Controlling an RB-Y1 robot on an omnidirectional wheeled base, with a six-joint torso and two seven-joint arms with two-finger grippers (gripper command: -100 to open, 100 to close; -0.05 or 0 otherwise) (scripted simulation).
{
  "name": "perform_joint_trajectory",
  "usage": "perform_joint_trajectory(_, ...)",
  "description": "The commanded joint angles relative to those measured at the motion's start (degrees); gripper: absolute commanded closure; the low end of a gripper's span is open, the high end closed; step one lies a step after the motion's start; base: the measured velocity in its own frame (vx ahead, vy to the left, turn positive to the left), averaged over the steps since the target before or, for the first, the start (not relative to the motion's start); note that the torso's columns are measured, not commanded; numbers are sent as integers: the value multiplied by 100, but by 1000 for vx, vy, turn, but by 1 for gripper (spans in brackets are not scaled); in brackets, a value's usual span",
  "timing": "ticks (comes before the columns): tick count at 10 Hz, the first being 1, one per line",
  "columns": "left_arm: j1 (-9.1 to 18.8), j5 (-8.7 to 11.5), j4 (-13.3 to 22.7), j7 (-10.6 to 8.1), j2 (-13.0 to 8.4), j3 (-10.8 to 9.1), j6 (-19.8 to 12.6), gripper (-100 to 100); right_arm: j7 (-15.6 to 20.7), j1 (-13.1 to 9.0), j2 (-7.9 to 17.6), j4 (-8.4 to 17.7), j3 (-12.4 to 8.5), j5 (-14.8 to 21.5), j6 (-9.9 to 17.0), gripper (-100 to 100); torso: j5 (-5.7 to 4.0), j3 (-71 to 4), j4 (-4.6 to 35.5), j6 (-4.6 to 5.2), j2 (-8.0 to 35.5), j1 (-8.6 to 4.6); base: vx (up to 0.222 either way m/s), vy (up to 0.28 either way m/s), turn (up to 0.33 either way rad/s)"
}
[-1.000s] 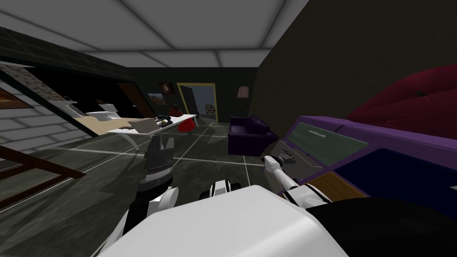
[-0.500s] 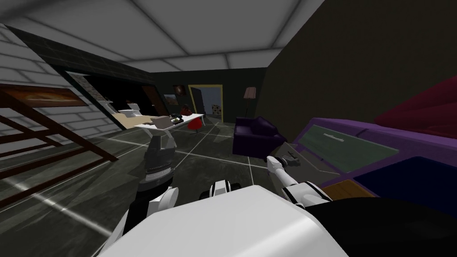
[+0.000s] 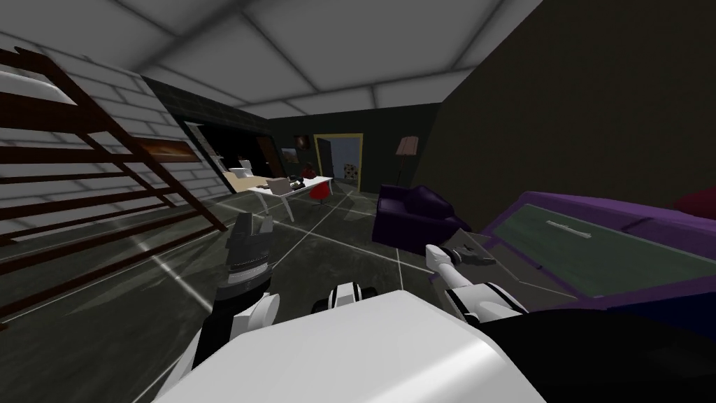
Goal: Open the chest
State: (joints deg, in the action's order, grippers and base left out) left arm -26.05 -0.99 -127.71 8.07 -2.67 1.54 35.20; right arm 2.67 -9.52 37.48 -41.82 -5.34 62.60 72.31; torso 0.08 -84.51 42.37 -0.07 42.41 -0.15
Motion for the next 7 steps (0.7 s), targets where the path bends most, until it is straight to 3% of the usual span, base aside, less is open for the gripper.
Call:
perform_joint_trajectory(1, 0, 0, 0, 0, 0, 0, 0, 0, 82, -150, 242, 368, -227, -135, -17, -100, 9, -5, 1, -5, -6, 10, -151, -4, 317)
perform_joint_trajectory(6, -1, 0, 0, 0, 0, 0, 0, 0, 251, -362, 688, 1009, -677, -425, -40, -100, 66, -14, 7, 3, -3, 90, -147, 24, 299)
perform_joint_trajectory(7, 0, 0, 0, 0, 0, 0, 0, 0, 263, -337, 586, 969, -621, -415, -58, -100, 75, -11, 11, -6, 4, 97, -69, 3, 90)
